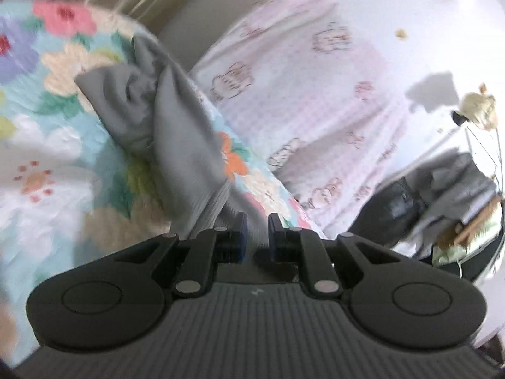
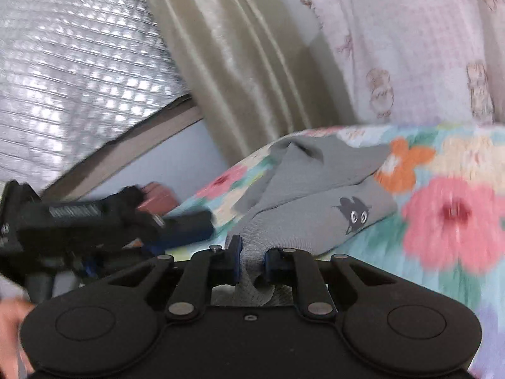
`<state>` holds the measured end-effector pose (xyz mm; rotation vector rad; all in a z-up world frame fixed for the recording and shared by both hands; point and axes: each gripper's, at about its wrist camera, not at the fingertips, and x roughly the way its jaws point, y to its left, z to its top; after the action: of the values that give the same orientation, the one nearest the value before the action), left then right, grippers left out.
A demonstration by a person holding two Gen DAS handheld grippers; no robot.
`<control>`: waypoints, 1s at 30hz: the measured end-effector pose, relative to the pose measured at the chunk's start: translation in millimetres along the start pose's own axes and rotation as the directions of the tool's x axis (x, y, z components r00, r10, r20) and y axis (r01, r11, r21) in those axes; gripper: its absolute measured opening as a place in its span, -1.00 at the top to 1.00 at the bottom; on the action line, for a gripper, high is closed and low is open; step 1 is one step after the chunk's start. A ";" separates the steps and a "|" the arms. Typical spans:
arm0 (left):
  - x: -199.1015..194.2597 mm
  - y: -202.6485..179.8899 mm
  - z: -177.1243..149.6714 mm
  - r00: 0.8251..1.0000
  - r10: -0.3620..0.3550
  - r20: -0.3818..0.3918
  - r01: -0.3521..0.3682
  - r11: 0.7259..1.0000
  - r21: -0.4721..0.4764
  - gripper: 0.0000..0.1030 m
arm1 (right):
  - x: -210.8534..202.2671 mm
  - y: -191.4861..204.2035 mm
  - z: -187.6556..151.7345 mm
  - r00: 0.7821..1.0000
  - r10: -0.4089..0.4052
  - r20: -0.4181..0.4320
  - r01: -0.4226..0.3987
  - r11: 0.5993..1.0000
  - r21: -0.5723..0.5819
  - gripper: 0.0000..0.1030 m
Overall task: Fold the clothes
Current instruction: 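Lift the grey shirt with both grippers and shake it out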
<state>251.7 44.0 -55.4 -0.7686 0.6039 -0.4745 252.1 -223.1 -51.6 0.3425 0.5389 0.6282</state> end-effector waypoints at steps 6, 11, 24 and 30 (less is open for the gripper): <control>-75.4 -25.0 -45.1 0.993 0.110 -0.050 -0.108 0.994 0.032 0.75 | -73.1 39.3 -51.0 0.996 0.077 -0.038 -0.079 0.994 -0.080 0.67; -97.3 -19.2 -87.9 0.987 0.129 -0.096 -0.124 0.991 0.051 0.60 | -111.3 42.2 -67.7 0.980 0.154 -0.123 -0.158 0.987 -0.017 0.68; -63.8 -1.9 -115.9 0.956 0.103 -0.274 -0.116 0.993 -0.034 -0.17 | -128.6 70.5 -93.6 0.929 0.249 -0.273 -0.286 0.953 -0.103 0.67; -98.2 -26.3 -101.1 0.970 0.208 -0.128 -0.198 0.977 0.085 0.82 | -119.2 73.1 -101.4 0.939 0.172 -0.298 -0.215 0.970 -0.117 0.58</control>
<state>108.6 35.8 -60.7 -0.6015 0.7803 -0.3597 79.6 -228.9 -56.3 0.1647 0.7361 0.9128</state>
